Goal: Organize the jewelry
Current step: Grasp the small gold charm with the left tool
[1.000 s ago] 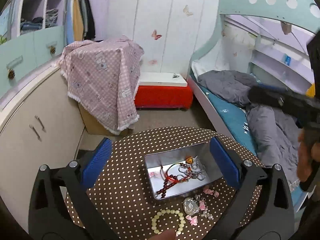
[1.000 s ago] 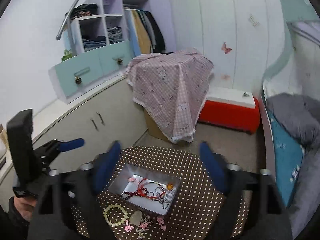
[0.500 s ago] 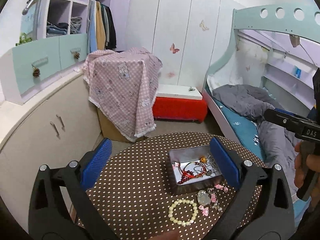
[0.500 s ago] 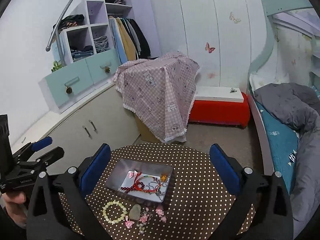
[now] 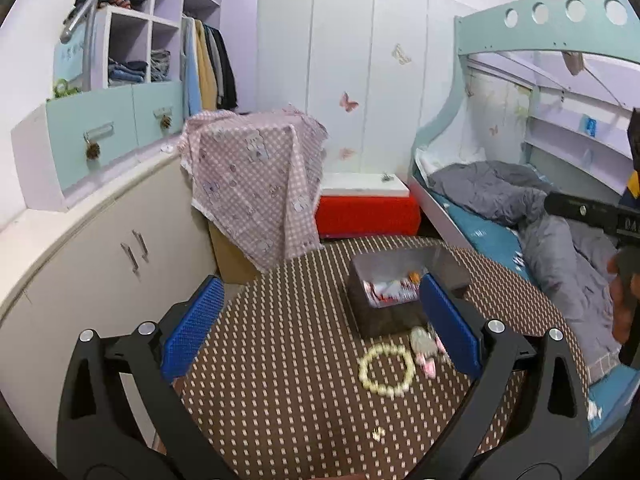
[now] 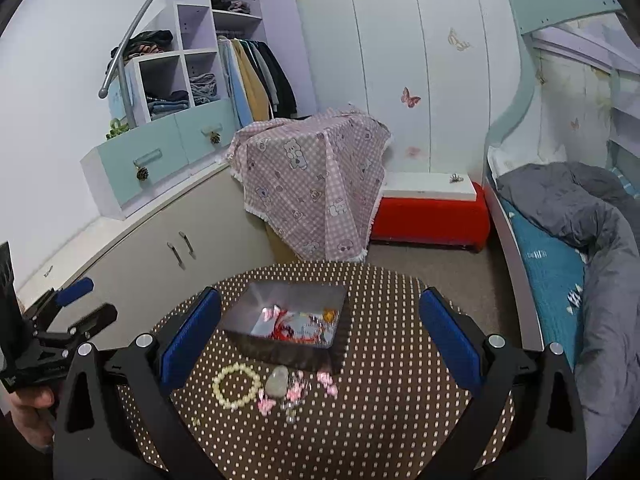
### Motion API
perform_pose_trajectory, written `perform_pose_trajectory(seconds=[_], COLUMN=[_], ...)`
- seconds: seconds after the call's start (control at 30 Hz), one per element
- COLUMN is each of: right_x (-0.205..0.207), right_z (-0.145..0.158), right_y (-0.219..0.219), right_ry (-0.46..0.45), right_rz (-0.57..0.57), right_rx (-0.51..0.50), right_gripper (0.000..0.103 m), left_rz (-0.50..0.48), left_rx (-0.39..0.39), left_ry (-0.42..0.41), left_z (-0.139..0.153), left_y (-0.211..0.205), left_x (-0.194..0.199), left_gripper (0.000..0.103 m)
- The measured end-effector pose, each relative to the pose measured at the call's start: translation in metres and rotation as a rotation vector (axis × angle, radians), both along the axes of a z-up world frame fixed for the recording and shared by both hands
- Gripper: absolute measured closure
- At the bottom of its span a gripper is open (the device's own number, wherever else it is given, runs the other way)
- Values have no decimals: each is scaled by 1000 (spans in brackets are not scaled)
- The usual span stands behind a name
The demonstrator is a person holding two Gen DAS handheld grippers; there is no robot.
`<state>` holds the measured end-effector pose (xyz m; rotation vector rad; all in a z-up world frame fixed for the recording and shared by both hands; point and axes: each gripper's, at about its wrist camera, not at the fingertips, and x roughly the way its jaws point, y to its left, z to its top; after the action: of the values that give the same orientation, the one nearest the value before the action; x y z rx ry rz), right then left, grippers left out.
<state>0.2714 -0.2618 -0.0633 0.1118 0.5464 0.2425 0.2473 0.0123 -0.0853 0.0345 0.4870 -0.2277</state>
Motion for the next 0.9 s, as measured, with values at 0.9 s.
perform_pose_trajectory(seconds=[0.9], right_x=[-15], right_z=[-124], right_y=[31], right_ry=[292], right_rz=[15], right_rx=[-85], right_gripper=[8], left_rz=[-62], left_rx=[92], left_ry=[328], left_z=[-120], left_y=[-32], left_x=[-20], left_gripper=[18])
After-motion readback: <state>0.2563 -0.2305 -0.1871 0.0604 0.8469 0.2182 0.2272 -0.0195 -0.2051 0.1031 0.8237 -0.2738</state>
